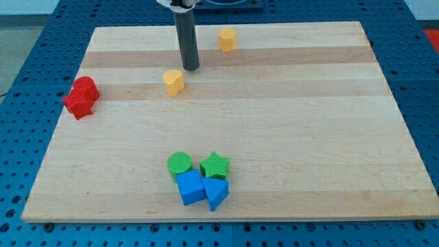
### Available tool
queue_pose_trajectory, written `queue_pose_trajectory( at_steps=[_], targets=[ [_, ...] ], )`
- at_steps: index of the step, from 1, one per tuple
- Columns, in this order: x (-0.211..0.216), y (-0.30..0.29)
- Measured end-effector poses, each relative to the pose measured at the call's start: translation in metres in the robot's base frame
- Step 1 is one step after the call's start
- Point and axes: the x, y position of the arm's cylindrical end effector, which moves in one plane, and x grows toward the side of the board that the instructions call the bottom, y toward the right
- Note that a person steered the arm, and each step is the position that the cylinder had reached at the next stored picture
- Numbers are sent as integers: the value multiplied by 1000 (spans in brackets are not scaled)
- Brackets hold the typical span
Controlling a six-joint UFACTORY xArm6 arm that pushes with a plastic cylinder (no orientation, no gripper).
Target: Slide yellow heart at bottom left
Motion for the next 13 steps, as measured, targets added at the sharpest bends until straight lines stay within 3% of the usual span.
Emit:
queue_pose_trajectory(
  at_steps=[1,2,3,5,6,7,8,9,11,13],
  targets=[
    [30,-37],
    [93,-91],
    [102,-90],
    [53,8],
    [52,47],
    [72,60],
    [110,20],
    [114,4],
    [107,72],
    [140,-54]
  ],
)
